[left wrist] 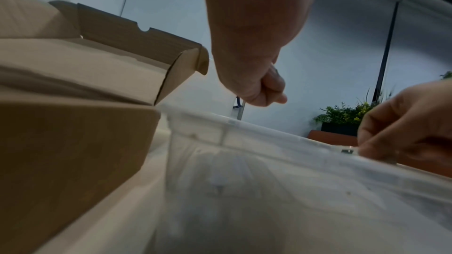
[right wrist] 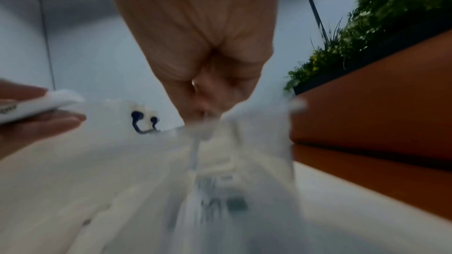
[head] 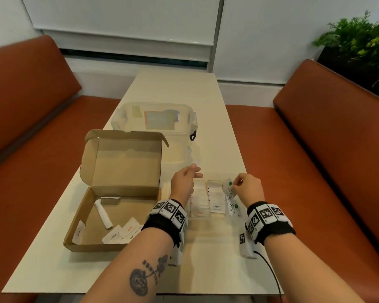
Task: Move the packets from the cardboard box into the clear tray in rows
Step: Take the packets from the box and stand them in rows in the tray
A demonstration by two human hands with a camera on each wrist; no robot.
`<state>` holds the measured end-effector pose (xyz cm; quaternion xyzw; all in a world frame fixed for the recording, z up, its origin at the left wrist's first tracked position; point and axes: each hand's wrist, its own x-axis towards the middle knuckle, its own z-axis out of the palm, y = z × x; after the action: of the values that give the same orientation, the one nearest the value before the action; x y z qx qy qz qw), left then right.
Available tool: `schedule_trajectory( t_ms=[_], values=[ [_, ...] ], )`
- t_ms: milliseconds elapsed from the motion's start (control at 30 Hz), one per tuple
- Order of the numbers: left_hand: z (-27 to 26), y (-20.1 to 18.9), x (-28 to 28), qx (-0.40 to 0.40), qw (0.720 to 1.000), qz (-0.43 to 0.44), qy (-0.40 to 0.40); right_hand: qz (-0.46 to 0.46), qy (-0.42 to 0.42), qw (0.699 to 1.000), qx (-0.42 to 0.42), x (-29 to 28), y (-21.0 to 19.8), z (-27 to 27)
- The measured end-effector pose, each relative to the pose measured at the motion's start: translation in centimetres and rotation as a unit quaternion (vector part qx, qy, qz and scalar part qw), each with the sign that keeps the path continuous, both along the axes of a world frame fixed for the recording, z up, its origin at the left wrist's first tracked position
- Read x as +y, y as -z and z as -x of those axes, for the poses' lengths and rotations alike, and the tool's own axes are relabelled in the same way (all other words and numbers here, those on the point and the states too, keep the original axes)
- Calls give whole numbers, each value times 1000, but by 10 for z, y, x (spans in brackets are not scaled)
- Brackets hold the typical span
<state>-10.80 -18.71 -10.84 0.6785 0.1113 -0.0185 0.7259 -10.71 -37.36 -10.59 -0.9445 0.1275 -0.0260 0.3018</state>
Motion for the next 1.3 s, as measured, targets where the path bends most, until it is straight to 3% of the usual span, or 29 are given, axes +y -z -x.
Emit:
schedule_trajectory(
  t_ms=[100, 267, 533, 600, 700, 767, 867, 1033, 1167, 1300],
  values=[
    [0, 1, 2, 3, 1000, 3, -1, 128, -38, 991, 30, 6, 9, 1],
    [0, 1, 4, 14, 1000, 8, 3, 292, -108, 949, 49, 11, 22, 2],
    [0, -4, 3, 60, 993, 100, 32, 298, -107, 945, 80, 9, 19, 2],
    [-1, -5, 3, 74, 987, 137, 36, 252, -94, 960, 72, 10, 13, 3],
    [-2, -5, 2, 82, 982, 164, 48, 134, -82, 988, -9, 18, -1, 1],
    [-1, -7, 1, 89, 979, 167, 72, 1, -92, 994, -58, 30, -11, 0],
    [2, -11, 1, 92, 979, 139, 117, -200, -120, 970, -66, 48, -25, 1],
    [4, -16, 12, 49, 988, 83, 119, -346, -115, 928, -75, 52, -32, -3],
    [3, -14, 25, -25, 997, 60, 33, -388, -70, 917, -54, 41, -26, -3],
    [1, -16, 29, -63, 997, 47, -19, -289, -122, 949, 17, 41, -17, 2]
  ],
)
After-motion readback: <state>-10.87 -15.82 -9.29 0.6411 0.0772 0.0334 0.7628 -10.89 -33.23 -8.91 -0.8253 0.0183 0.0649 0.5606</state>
